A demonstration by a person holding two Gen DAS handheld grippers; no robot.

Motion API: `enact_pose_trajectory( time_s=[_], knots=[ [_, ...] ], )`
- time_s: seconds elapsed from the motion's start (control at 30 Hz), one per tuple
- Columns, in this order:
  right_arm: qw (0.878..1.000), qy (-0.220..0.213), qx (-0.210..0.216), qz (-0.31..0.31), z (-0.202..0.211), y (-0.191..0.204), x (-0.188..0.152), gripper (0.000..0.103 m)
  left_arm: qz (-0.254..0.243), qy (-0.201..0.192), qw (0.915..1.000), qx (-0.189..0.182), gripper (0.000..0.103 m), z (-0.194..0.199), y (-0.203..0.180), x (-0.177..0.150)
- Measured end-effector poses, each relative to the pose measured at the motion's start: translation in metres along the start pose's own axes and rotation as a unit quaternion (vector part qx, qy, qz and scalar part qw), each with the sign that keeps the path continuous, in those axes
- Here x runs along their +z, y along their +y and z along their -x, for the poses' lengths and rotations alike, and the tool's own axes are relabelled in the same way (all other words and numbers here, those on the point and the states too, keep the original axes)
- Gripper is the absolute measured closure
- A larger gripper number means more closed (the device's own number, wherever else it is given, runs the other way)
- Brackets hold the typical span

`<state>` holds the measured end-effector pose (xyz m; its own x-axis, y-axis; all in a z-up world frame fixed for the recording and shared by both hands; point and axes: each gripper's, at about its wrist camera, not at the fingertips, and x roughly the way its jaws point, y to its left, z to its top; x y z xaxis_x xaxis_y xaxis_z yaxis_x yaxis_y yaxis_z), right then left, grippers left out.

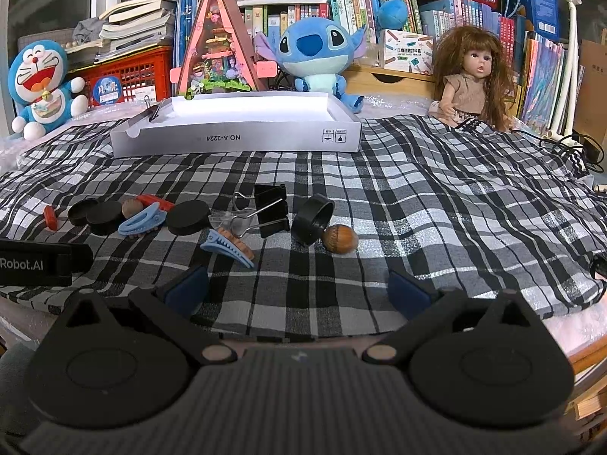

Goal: Organize rigid objects

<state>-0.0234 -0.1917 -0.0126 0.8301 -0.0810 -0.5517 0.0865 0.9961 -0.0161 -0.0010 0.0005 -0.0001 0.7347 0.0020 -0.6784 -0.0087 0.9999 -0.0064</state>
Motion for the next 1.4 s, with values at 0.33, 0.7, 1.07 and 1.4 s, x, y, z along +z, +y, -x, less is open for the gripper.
enact_pose_trajectory(
  time_s=[0.33, 0.7, 1.07, 1.4],
  knots=[
    [1.000, -0.008, 0.001, 0.000, 0.002, -0.001, -0.002, 0.000, 0.000, 0.000, 1.0000, 0.000, 0.000, 0.000, 0.000, 0.000],
    [1.000, -0.023, 0.000, -0.008, 0.002, 0.000, -0.006, 0.000, -0.002, -0.015, 0.9999, -0.002, 0.000, 0.006, 0.000, -0.001],
    [0.998, -0.046, 0.030, 0.008, 0.014, 0.003, -0.005, 0.002, 0.018, -0.042, 0.9987, -0.025, 0.028, 0.014, 0.018, 0.007],
    [0.997, -0.063, 0.052, 0.010, 0.020, 0.022, 0.001, 0.022, -0.036, -0.097, 0.9946, -0.008, 0.029, 0.003, 0.033, 0.017]
  ],
)
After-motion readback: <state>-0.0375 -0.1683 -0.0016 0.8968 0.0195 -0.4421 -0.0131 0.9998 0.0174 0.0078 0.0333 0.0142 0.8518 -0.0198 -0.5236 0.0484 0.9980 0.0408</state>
